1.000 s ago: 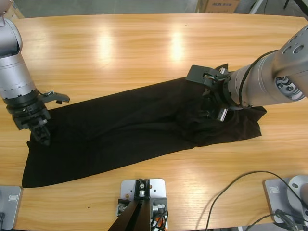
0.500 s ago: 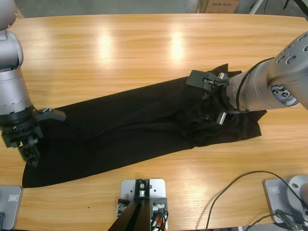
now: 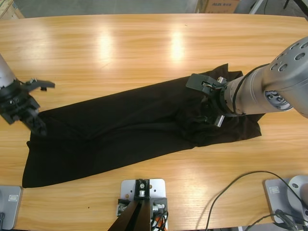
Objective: Fold clothes
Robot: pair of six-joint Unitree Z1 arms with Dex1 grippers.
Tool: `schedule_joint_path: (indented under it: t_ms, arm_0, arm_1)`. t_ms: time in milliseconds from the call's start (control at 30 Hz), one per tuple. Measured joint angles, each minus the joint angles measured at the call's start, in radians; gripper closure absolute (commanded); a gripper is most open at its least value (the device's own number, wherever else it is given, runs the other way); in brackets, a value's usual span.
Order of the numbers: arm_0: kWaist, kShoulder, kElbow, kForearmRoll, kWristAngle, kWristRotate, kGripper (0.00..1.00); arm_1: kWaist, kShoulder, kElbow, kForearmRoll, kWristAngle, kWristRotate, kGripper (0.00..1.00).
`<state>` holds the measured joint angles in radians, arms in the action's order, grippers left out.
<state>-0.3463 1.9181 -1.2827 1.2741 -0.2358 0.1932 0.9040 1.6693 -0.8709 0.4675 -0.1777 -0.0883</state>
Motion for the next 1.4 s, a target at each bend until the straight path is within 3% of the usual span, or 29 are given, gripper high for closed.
schedule_joint_path:
  t_ms: [133, 300, 433, 833, 1400]
  arm_0:
    - [0.068, 0.013, -0.020, -0.026, 0.005, -0.014, 0.248]
    - [0.080, 0.068, -0.023, -0.040, 0.005, -0.014, 0.243]
    - [0.072, 0.112, -0.023, -0.051, 0.005, -0.014, 0.166]
    - [0.067, 0.156, -0.024, -0.083, 0.005, -0.014, 0.163]
    - [-0.012, 0.163, -0.034, -0.083, 0.004, -0.014, 0.165]
  arm_1:
    - [0.000, 0.000, 0.006, -0.018, 0.000, 0.001, 0.133]
    - [0.000, 0.000, 0.007, -0.025, 0.000, 0.002, 0.133]
    - [0.000, 0.000, 0.007, -0.030, 0.000, 0.002, 0.133]
    - [0.000, 0.000, 0.010, -0.032, 0.003, 0.002, 0.133]
    - [0.000, 0.003, 0.028, -0.036, 0.003, 0.003, 0.133]
